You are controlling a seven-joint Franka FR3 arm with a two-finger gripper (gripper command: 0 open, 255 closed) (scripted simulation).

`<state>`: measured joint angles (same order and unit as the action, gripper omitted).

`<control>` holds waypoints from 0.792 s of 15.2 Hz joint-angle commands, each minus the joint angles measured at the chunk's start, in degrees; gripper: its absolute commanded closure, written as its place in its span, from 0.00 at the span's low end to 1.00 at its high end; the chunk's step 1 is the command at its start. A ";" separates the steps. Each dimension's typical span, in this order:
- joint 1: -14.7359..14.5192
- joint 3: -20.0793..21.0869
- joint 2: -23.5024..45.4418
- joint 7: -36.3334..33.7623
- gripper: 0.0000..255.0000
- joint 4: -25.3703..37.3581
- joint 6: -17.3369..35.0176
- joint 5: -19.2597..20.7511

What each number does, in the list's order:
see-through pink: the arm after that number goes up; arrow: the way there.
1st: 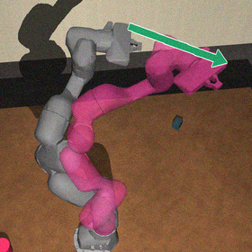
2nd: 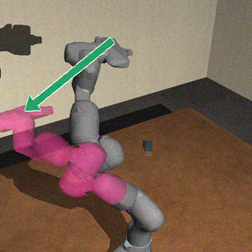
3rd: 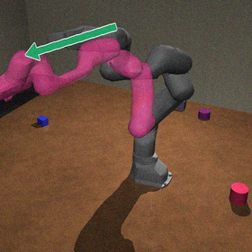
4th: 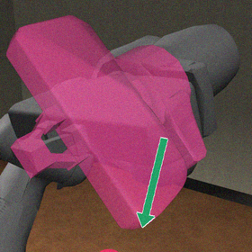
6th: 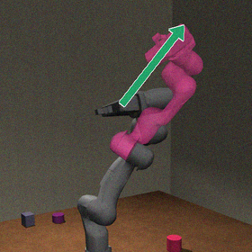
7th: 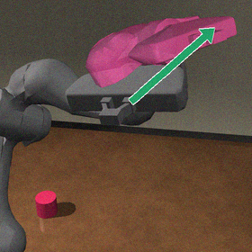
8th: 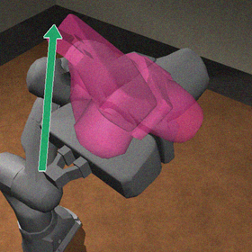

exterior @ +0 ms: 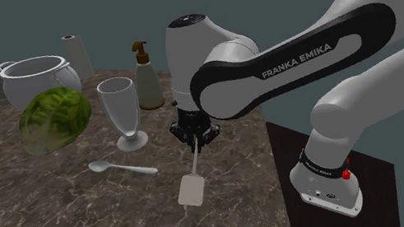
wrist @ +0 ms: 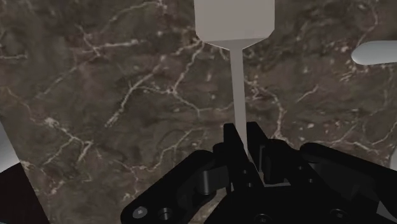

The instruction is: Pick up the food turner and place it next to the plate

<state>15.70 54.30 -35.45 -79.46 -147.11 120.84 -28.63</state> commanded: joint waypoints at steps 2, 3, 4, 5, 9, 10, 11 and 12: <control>-0.56 -1.68 -1.34 0.13 1.00 1.32 -2.80 0.46; -0.69 -2.20 -1.73 0.17 1.00 1.79 -3.69 0.64; -0.81 -2.71 -2.09 0.20 1.00 2.26 -4.56 0.83; -0.91 -3.21 -2.43 0.23 1.00 2.75 -5.43 1.02; -1.20 -5.06 -3.61 0.31 1.00 4.83 -8.80 1.83; -1.25 -5.48 -3.85 0.32 1.00 5.35 -9.58 2.03; -0.20 -6.06 -3.04 1.48 1.00 5.40 -9.03 2.80; 0.87 -6.60 -2.17 2.61 1.00 5.52 -8.47 3.59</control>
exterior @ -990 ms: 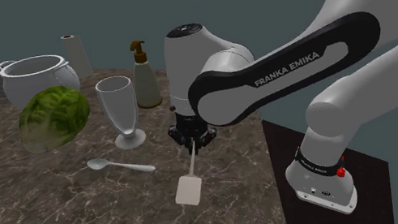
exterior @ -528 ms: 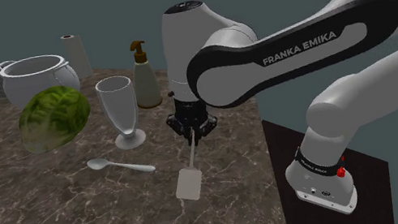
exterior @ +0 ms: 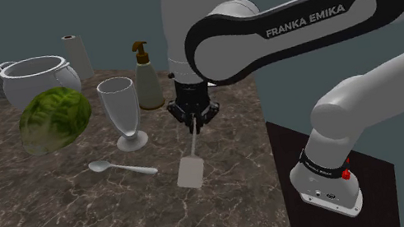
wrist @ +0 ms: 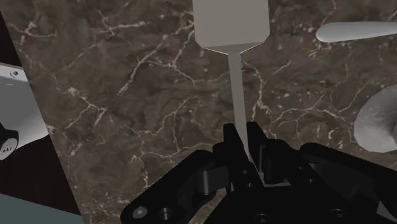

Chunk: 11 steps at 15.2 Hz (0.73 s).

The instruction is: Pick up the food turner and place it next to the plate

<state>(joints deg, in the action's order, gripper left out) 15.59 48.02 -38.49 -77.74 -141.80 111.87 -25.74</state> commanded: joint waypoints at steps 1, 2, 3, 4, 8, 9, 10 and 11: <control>2.07 -0.82 1.80 1.96 1.00 0.40 1.06 1.51; 3.18 -1.30 2.80 3.00 1.00 0.66 1.63 2.34; 4.33 -1.73 3.84 4.00 1.00 0.98 2.19 3.20; 5.50 -2.12 4.95 4.95 1.00 1.38 2.75 4.07; 10.23 -3.38 9.96 8.24 1.00 3.63 4.88 7.87; 11.41 -3.62 11.35 8.92 1.00 4.36 5.37 8.90; 12.61 -3.80 12.78 9.55 1.00 5.16 5.83 9.96; 13.78 -3.97 14.27 10.11 1.00 6.02 6.27 11.06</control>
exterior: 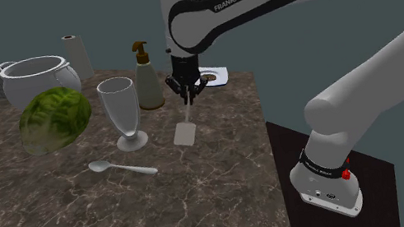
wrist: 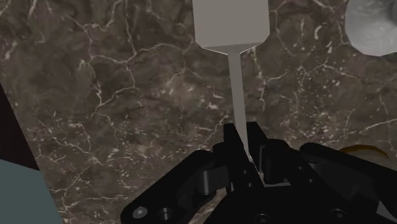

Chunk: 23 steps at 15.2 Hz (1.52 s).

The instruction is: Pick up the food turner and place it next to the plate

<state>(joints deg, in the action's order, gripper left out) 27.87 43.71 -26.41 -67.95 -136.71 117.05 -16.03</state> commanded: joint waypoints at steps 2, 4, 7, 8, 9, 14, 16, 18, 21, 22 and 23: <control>3.81 0.09 5.32 1.25 1.00 2.87 1.86 3.67; 6.03 -0.07 8.64 1.92 1.00 5.07 2.47 6.16; 9.07 -0.20 13.98 2.44 1.00 8.88 3.01 10.25; 9.96 -0.25 15.85 2.50 1.00 10.29 3.08 11.71; 10.53 -0.31 17.18 2.50 1.00 11.31 3.09 12.75; 10.70 0.42 19.21 1.20 1.00 8.94 7.00 14.22; 10.79 0.71 20.15 0.56 1.00 8.07 8.56 14.97; 10.88 0.98 21.17 -0.14 1.00 7.26 10.11 15.83; 11.01 1.34 22.85 -1.36 1.00 6.13 12.43 17.34; 11.05 1.44 23.45 -1.81 1.00 5.78 13.19 17.90; 11.08 1.53 24.06 -2.28 1.00 5.45 13.95 18.50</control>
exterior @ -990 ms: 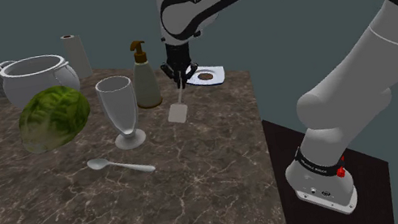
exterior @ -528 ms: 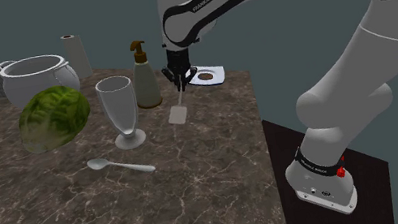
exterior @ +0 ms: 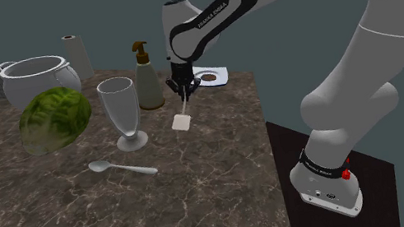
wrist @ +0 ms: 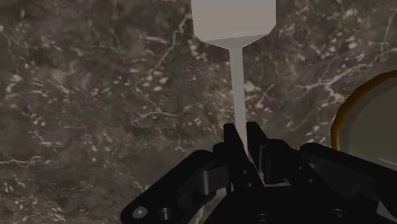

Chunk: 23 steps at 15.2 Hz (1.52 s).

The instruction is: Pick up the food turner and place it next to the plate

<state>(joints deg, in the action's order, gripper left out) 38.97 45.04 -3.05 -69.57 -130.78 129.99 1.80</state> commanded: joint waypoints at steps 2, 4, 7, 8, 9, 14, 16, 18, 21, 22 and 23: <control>0.03 0.32 1.99 -1.67 1.00 -1.12 2.50 1.97; 0.02 0.34 2.52 -2.09 1.00 -1.35 3.08 2.52; 0.02 0.33 2.52 -2.09 1.00 -1.35 3.08 2.52; 0.02 0.33 2.52 -2.09 1.00 -1.35 3.08 2.52; 0.02 0.33 2.52 -2.09 1.00 -1.35 3.08 2.52; 0.02 0.33 2.51 -2.09 0.00 -1.35 3.08 2.52; 0.02 0.33 2.52 -2.09 0.00 -1.35 3.08 2.52; -0.01 0.30 0.80 -0.83 0.00 -0.64 1.23 0.77; -0.24 -0.22 -3.37 1.95 0.00 1.77 -4.12 -3.03; -0.32 -0.30 -3.36 1.94 0.00 1.77 -4.13 -3.02; -0.33 -0.31 -3.36 1.94 0.00 1.77 -4.13 -3.01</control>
<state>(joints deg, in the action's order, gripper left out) 38.72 44.75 -6.09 -67.77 -129.39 126.54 -0.89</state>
